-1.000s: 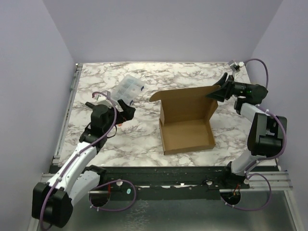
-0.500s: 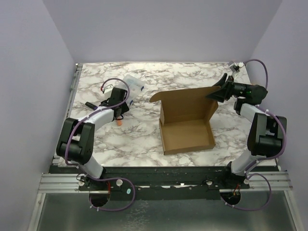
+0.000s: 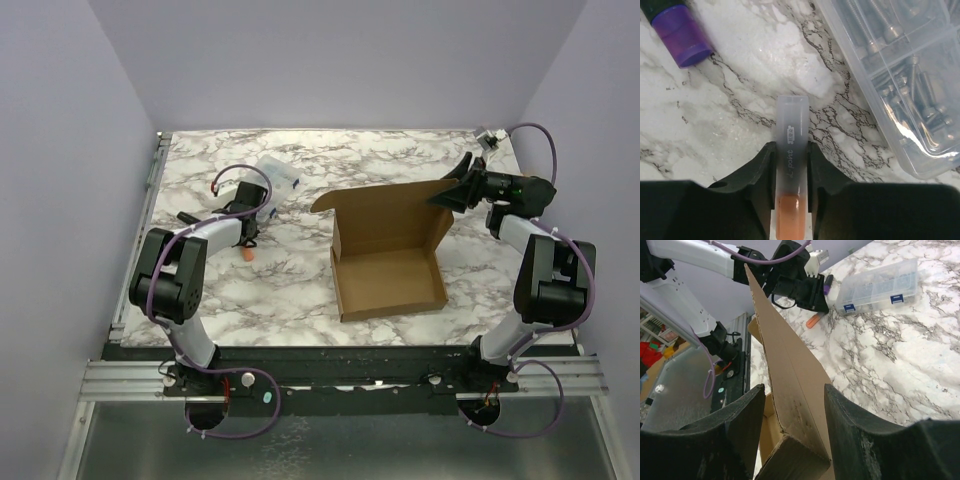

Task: Fold the paper box
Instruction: Pick up the product from the center of the board, then place the product in the paper box.

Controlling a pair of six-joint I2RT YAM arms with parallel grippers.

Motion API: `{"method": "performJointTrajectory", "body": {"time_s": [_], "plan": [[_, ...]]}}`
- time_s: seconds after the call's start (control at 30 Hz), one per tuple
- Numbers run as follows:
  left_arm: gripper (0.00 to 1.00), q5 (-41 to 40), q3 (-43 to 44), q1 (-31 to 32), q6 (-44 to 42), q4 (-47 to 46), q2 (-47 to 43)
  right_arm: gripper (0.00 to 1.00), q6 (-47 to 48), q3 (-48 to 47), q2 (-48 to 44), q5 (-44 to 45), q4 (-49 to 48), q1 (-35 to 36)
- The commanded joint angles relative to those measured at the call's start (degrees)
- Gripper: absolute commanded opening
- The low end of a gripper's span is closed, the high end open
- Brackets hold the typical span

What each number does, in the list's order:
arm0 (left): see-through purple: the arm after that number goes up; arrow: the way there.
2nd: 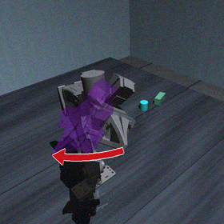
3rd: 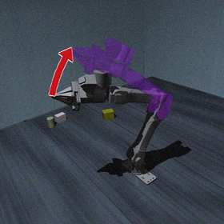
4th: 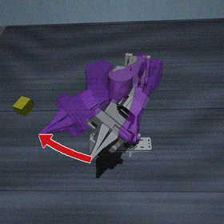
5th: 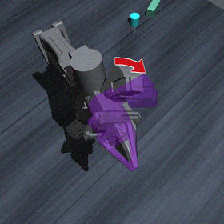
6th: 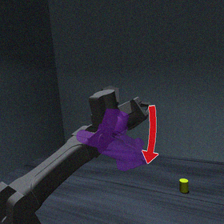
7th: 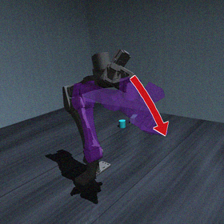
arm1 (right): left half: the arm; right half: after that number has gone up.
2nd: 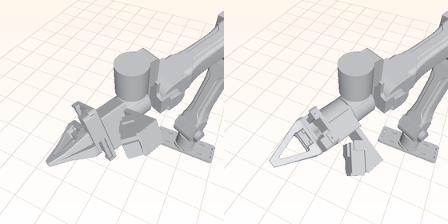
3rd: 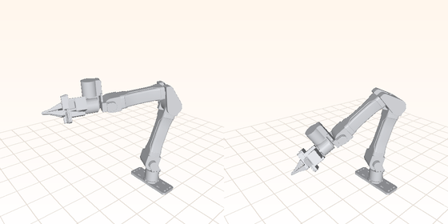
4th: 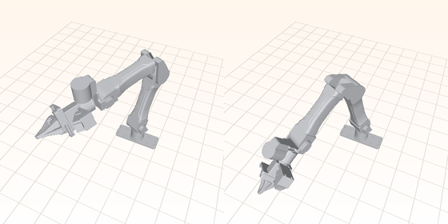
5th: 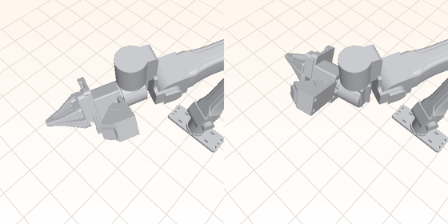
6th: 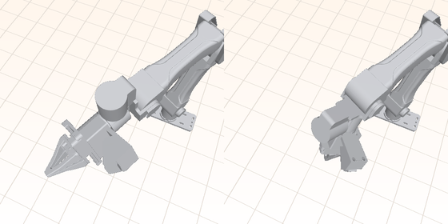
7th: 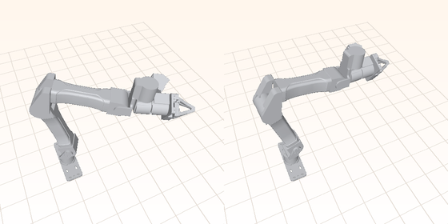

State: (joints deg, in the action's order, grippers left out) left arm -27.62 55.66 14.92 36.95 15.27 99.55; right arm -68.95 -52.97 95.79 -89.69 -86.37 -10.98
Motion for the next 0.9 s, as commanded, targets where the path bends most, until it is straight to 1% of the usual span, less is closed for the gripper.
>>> {"method": "performJointTrajectory", "body": {"time_s": [0.0,0.1,0.2,0.3,0.37,0.43,0.5,0.53,0.6,0.67,0.73,0.8,0.87], "plan": [[0.17,2.9,-1.7,-1.0,-0.6,3.1,0.9,0.55,0.5,0.2,-0.2,-15.8,-15.9,-0.3],[0.12,6.1,-4.2,-1.0,-0.5,3.2,-2.9,0.55,0.5,0.3,-0.2,-15.9,-15.9,-0.3],[0.10,11.1,-7.9,-0.3,-0.6,3.2,-9.9,0.55,0.4,0.1,0.0,-15.8,-15.9,-0.4],[0.07,18.7,-11.4,1.5,-0.4,3.9,-19.9,0.55,0.3,-0.1,0.0,-15.8,-15.9,-0.4],[0.05,25.8,-13.3,3.1,-0.6,4.8,-25.8,0.55,0.4,0.0,0.2,-15.8,-15.9,-0.4],[0.03,33.2,-15.1,6.2,0.1,4.6,-31.7,0.55,0.4,-0.1,0.3,-15.8,-15.9,-0.4],[0.02,41.4,-17.1,9.9,-0.8,1.7,-37.1,0.55,0.3,-0.2,0.4,-15.8,-15.9,-0.4],[0.00,44.2,-18.1,12.0,-0.3,-0.5,-39.7,0.55,0.3,-0.2,0.6,-15.8,-15.9,-0.4],[0.00,47.6,-19.4,17.2,0.3,-4.8,-43.8,0.55,0.2,-0.3,0.7,-15.7,-15.9,-0.4],[0.00,48.5,-20.1,23.1,-0.4,-8.6,-46.2,0.55,0.1,-0.4,0.6,-15.7,-15.9,-0.4],[0.00,46.5,-20.6,29.3,-1.7,-12.2,-47.3,0.55,-0.1,-0.4,0.7,-15.7,-15.9,-0.4],[0.00,42.2,-20.2,35.9,-4.7,-15.8,-46.6,0.55,-0.2,-0.4,0.7,-15.7,-15.9,-0.4],[0.00,35.7,-18.7,42.9,-9.7,-18.9,-44.3,0.55,-0.2,-0.4,0.9,-15.7,-15.9,-0.4]]}}
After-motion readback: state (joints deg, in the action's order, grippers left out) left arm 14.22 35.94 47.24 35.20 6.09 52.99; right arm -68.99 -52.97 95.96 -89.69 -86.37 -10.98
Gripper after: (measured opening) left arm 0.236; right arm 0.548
